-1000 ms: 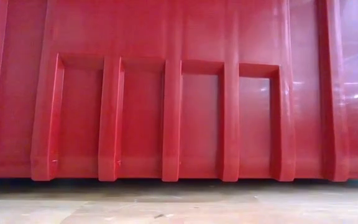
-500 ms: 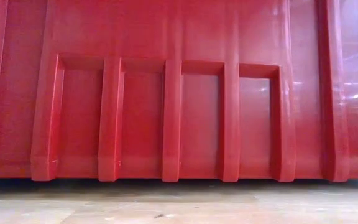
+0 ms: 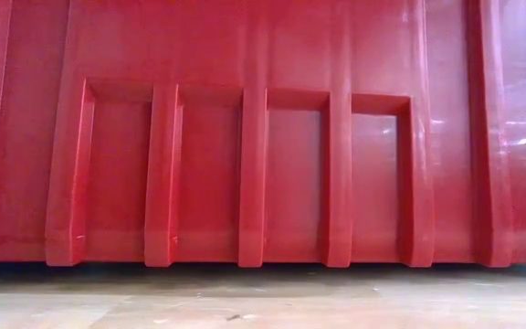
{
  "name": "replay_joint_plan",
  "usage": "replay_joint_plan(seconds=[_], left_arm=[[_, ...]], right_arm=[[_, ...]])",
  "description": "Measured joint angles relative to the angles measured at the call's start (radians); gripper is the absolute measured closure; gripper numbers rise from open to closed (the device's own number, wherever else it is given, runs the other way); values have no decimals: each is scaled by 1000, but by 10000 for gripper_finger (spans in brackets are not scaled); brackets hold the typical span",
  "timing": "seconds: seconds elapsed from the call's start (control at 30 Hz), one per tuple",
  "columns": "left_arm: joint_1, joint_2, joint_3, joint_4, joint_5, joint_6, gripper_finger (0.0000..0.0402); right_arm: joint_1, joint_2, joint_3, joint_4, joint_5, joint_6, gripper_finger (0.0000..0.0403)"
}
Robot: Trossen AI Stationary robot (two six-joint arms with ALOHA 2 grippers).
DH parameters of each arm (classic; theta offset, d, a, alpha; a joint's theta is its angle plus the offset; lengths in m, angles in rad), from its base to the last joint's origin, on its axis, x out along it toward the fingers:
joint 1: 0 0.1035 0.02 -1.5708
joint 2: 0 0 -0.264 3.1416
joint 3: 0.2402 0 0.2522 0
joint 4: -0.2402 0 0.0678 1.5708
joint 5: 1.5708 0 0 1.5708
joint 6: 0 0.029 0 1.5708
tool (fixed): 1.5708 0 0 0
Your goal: Sort Items/Unsort Items
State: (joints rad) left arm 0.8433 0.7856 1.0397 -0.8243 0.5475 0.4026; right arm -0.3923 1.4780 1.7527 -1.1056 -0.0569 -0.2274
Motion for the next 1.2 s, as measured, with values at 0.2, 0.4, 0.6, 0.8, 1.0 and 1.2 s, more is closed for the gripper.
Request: replay_joint_plan(seconds=[0.2,0.4,0.6,0.8,1.0,1.2], left_arm=[[0,0,0,-1,-1,1,401],[0,1,0,-4,-2,-6,401],[1,1,0,-6,-3,2,401],[1,1,0,-1,0,2,401],[1,2,0,-1,-2,1,401],[1,2,0,-8,-2,3,401]], right_arm=[[0,0,0,2,-19,12,403],[12,-1,7,11,-30,42,403],[6,-1,17,10,-15,21,403],[-3,0,18,2,-3,-7,403],[-20,-1,4,11,-17,-6,403],[-22,0,1,15,-25,-18,403]])
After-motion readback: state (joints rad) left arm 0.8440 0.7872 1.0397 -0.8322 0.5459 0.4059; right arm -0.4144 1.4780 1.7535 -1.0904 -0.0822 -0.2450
